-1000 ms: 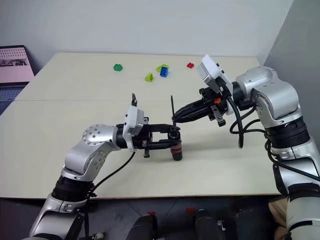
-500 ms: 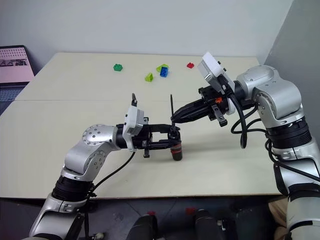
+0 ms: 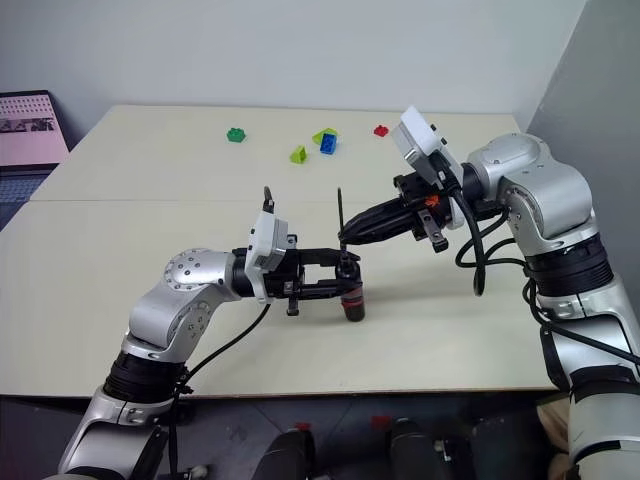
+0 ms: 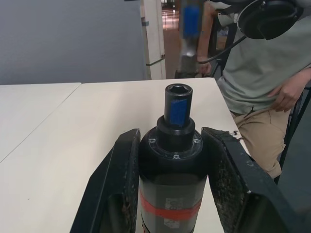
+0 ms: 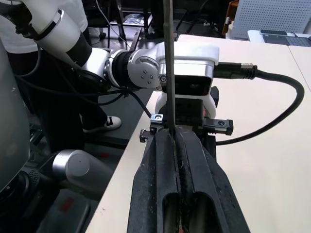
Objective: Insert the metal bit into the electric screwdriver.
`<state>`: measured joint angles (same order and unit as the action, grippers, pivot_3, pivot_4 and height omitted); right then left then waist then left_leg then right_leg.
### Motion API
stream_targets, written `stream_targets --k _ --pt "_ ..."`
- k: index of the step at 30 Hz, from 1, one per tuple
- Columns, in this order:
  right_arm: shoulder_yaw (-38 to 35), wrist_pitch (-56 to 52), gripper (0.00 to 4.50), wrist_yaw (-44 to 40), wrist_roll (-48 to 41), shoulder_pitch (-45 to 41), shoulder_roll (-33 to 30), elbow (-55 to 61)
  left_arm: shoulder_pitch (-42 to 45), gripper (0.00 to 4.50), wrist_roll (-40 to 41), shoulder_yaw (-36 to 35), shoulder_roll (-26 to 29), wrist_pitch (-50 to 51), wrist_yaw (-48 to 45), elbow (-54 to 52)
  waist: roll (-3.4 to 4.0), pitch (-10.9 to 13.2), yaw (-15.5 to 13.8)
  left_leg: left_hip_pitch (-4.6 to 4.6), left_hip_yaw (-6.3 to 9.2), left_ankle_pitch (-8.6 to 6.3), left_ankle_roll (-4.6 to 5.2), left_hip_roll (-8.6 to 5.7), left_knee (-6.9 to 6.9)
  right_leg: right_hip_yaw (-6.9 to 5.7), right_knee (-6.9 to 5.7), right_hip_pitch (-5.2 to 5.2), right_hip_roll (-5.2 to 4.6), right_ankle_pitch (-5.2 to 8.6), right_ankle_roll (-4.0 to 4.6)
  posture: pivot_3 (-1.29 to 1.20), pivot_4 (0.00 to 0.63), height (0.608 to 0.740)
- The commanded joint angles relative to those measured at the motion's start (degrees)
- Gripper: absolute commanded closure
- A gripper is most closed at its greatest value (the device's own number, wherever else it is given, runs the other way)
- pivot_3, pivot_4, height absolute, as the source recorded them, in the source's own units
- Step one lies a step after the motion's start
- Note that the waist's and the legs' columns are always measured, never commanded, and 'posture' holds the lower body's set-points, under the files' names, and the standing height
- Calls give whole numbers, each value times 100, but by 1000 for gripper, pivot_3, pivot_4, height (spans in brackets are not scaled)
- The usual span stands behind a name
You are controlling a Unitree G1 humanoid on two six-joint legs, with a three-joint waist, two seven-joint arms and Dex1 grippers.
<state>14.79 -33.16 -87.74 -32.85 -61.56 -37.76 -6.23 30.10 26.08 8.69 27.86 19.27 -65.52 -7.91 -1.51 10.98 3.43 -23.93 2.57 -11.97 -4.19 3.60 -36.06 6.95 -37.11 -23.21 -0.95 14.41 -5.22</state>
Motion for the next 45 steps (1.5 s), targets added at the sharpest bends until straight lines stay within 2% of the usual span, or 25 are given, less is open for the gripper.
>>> stream_targets --k 1,25,45 --pt "-52 133 4500 -455 25 -113 1 10 -89 2890 -170 128 130 110 1 108 0 0 0 0 0 0 0 0 0 0 0 0 0 0 0 0 150 740" --pt "-106 -57 4500 -429 -139 -68 18 233 -89 2890 -145 141 183 155 -30 93 0 0 0 0 0 0 0 0 0 0 -1 0 0 -1 -2 0 150 740" --pt "-2 149 4500 -449 91 -16 81 54 -125 2890 -143 160 210 151 -29 51 0 0 0 0 0 0 0 0 0 0 -1 0 0 -1 -2 0 150 740"
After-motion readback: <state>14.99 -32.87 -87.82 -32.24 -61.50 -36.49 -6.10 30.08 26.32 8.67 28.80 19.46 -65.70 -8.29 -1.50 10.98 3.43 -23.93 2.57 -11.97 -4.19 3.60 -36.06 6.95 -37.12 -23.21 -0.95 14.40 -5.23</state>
